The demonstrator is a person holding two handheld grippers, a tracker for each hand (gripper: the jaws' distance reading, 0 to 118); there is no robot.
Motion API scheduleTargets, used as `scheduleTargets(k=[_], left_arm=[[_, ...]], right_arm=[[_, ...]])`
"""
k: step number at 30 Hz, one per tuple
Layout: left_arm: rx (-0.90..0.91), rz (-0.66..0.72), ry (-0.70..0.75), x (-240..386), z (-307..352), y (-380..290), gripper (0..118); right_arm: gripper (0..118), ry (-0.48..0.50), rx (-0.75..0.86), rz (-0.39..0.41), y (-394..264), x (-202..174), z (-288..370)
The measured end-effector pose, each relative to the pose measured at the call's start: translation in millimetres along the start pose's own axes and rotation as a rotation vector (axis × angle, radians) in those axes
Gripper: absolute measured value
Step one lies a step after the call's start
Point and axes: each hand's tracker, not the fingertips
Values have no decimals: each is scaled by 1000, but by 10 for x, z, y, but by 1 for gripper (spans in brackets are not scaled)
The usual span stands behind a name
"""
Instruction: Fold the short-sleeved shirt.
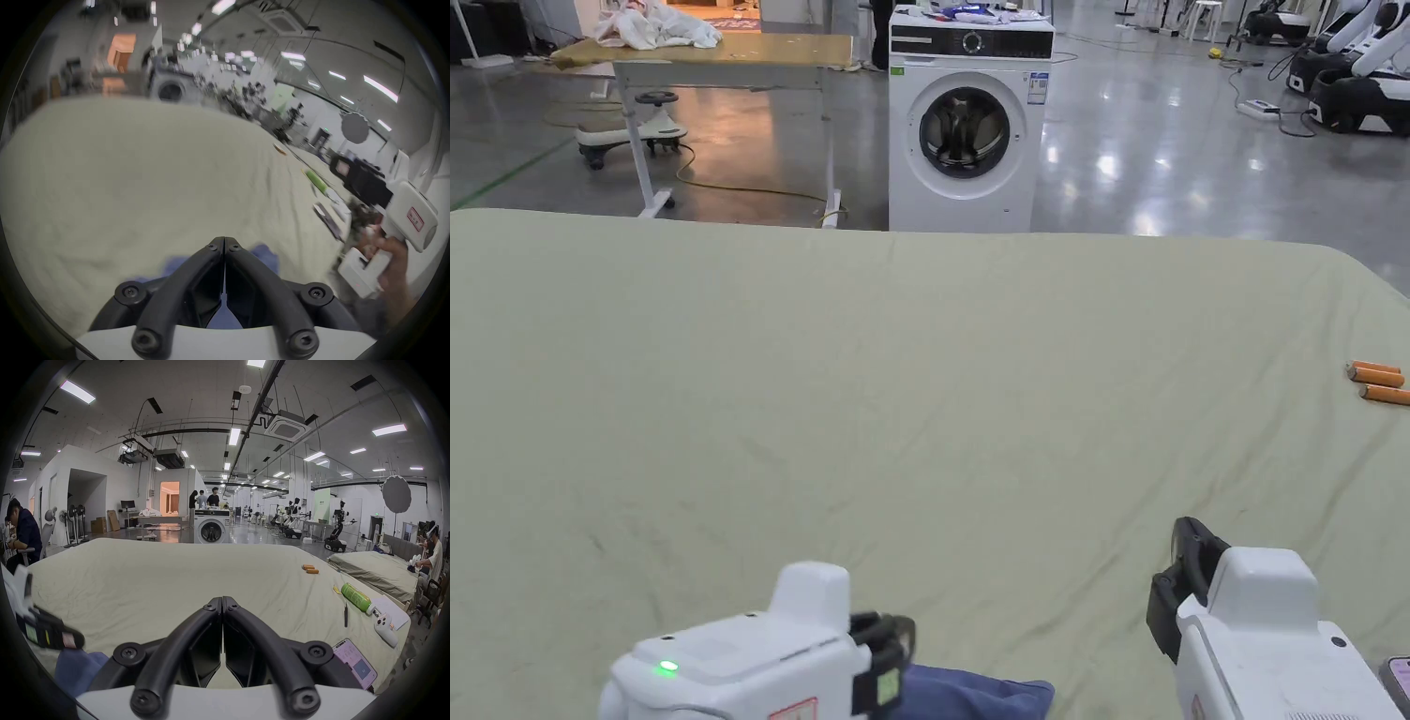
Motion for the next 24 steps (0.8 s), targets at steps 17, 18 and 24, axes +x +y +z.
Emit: scheduleTargets(k=[17, 18, 24], left_arm=[[540, -179, 610, -351, 665, 77, 2], [539, -180, 614, -355, 678, 73, 2], [494, -188, 580, -391, 700, 7, 2]], right_arm=[[0, 1, 153, -20, 253, -216, 13], [0, 5, 150, -20, 249, -219, 34], [0, 130, -18, -35, -10, -403, 269]])
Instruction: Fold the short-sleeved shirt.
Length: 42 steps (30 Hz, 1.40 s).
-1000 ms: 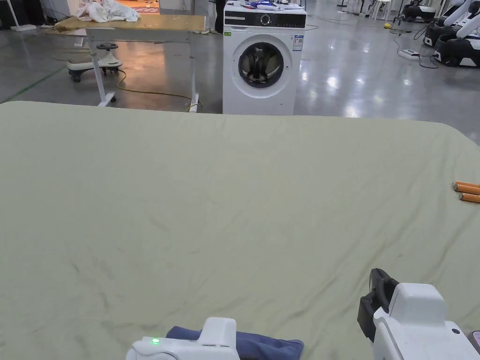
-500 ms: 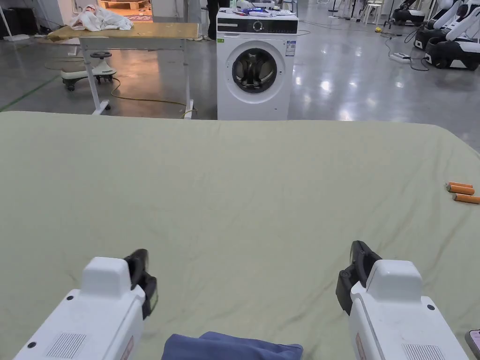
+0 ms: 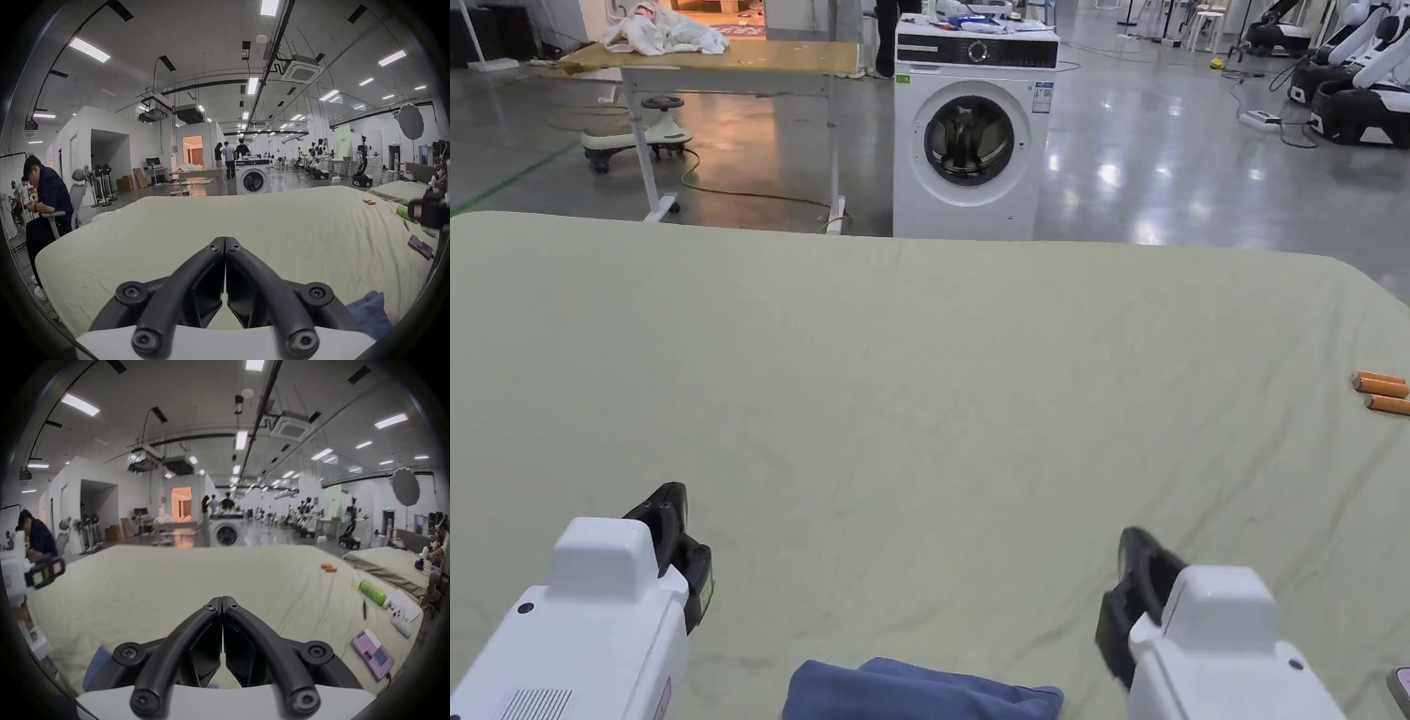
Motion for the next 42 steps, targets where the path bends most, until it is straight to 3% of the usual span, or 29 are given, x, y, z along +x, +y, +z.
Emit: scheduleTargets(k=[6, 12, 14, 20, 22, 25, 26, 27, 31, 35, 39, 42], left_arm=[[-81, -1, -35, -47, 26, -186, 2], [-198, 46, -84, -192, 43, -386, 2], [-269, 82, -127, -261, 3, -456, 2], [-539, 315, -351, -556, -189, -713, 5], [-636, 428, -470, -678, -305, -819, 23], [-759, 598, -636, -814, -477, -982, 77], [-783, 646, -689, -842, -537, -1051, 89], [-806, 699, -736, -846, -576, -1106, 92], [-900, 847, -871, -744, -800, -1365, 93], [-932, 878, -1030, -435, -956, -1470, 92], [-957, 894, -1066, -247, -1107, -1560, 90], [-950, 880, -1088, -203, -1147, -1572, 76]], right_arm=[[0, 154, -167, 80, -670, -474, 164], [0, 116, -214, 92, -1086, -619, 33], [0, 60, -225, 102, -1178, -594, -51], [0, 26, -246, 87, -1333, -555, -173], [0, 26, -250, 99, -1335, -560, -174], [0, 30, -254, 97, -1337, -531, -197], [0, 33, -255, 94, -1335, -521, -203], [0, 35, -257, 92, -1334, -514, -207], [0, 42, -261, 88, -1339, -501, -211], [0, 44, -264, 87, -1338, -494, -216], [0, 46, -272, 83, -1310, -489, -212], [0, 46, -276, 81, -1313, -478, -219]])
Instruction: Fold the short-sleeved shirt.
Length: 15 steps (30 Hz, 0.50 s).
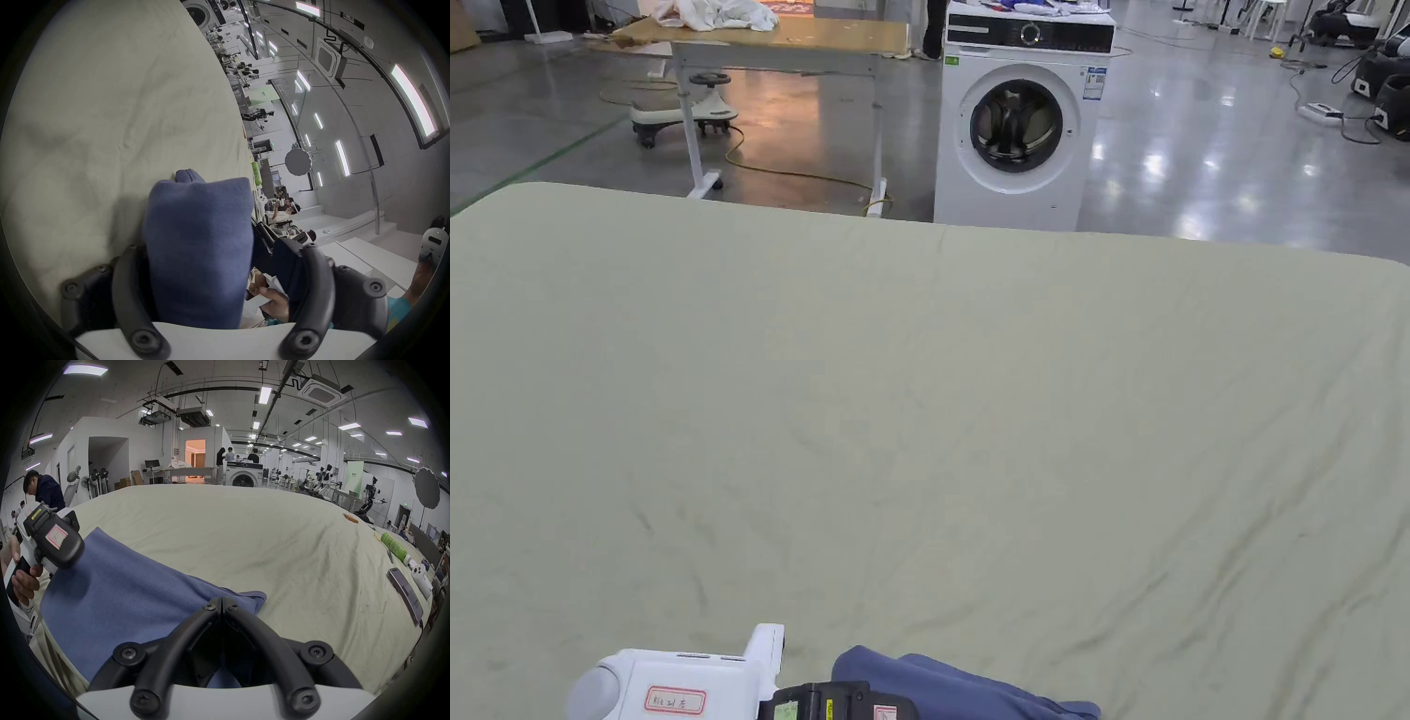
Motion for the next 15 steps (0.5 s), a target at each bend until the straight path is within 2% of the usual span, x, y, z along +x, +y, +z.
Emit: scheduleTargets(k=[3, 5, 6, 8, 15], left_arm=[[6, 8, 35, 42, -14, -67, 65], [28, 38, 50, -101, 57, -24, 36], [27, 61, 34, -137, 67, -31, 31], [58, 36, 11, -110, 82, -88, 25], [115, 70, -22, -14, 118, -230, 21]], right_arm=[[0, 1, -3, -1, 11, 8, -3], [0, 7, 0, -2, 11, 12, -4], [0, 9, 1, 2, 14, 7, -4], [0, 8, 2, 9, 24, 1, -2], [0, 15, 15, 43, 85, -19, -15]])
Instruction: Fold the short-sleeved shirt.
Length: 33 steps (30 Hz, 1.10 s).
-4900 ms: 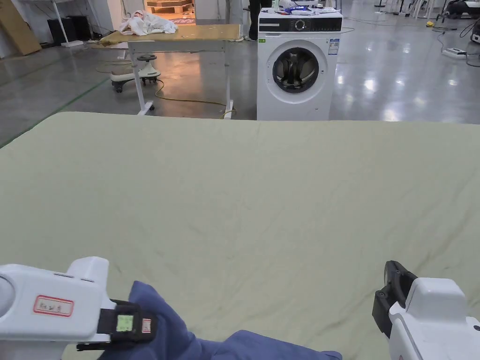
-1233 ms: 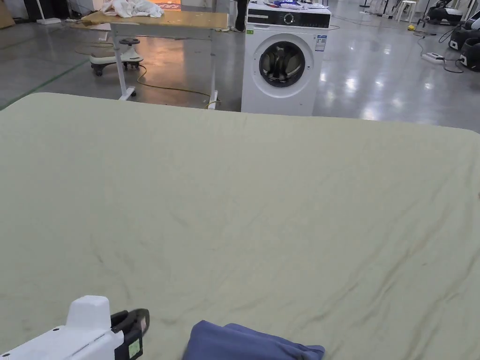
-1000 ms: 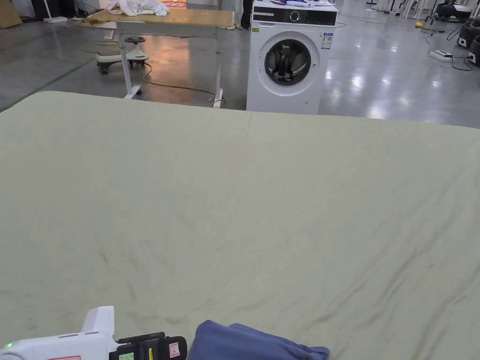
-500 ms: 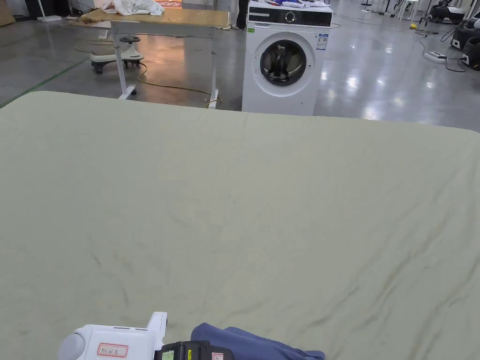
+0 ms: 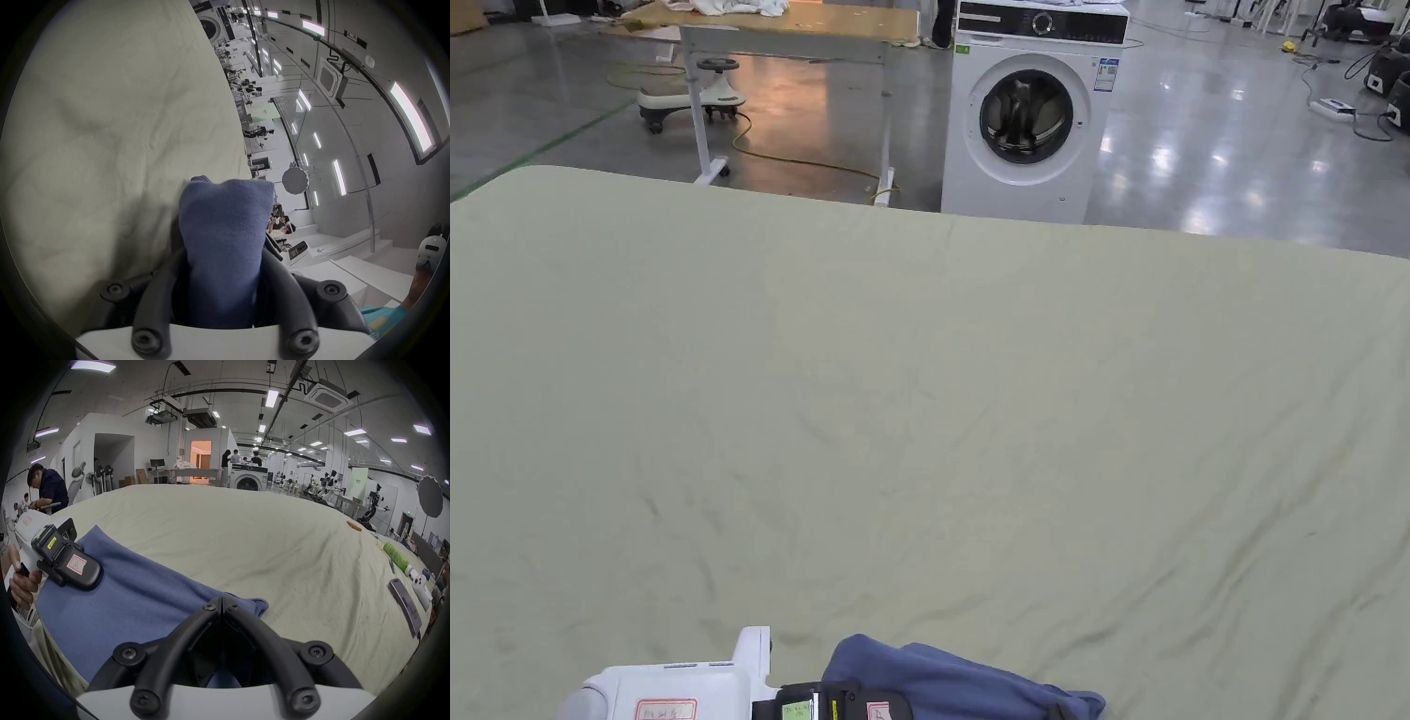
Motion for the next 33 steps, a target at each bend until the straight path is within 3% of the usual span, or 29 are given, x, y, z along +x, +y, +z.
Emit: scheduleTargets(k=[5, 13, 25, 33], left_arm=[[42, -38, 10, 271, 335, 109, 21], [195, -75, 144, 460, 1700, 771, 21], [286, -109, 559, 1155, 3315, 1402, 21], [300, -18, 816, 1234, 3637, 1314, 21]], right_arm=[[0, 27, 42, -59, 293, 75, 44], [0, -31, 179, -79, 1033, 484, -111], [0, -126, 265, -126, 1591, 965, -141], [0, -139, 251, -122, 1498, 989, -130]])
